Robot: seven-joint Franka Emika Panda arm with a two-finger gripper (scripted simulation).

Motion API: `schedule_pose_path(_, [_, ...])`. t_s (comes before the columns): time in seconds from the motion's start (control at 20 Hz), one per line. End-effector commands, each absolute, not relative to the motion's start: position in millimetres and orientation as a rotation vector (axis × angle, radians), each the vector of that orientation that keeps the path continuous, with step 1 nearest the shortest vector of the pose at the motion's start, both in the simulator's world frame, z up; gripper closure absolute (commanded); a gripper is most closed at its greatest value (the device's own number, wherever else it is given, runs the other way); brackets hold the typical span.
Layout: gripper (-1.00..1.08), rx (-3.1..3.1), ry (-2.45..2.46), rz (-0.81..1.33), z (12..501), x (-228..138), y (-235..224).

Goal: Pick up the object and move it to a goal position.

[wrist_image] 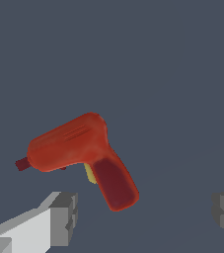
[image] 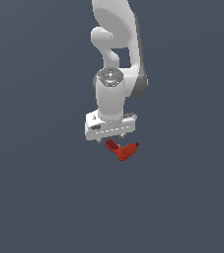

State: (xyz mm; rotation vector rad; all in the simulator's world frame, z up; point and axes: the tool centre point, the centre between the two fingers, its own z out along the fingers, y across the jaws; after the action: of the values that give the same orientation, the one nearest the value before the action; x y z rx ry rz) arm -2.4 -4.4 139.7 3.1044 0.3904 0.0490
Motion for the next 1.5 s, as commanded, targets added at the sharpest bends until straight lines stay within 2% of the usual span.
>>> schedule_pose_path(0.0, [-1.0, 3.088, 0.5, 0.059, 131, -4, -4])
schedule_pose_path(0.9, [-1.0, 2.856, 1.28, 0.162, 73, -16, 9])
schedule_pose_path(1.45, [-1.0, 2.721, 1.544, 0.214, 56, -22, 17])
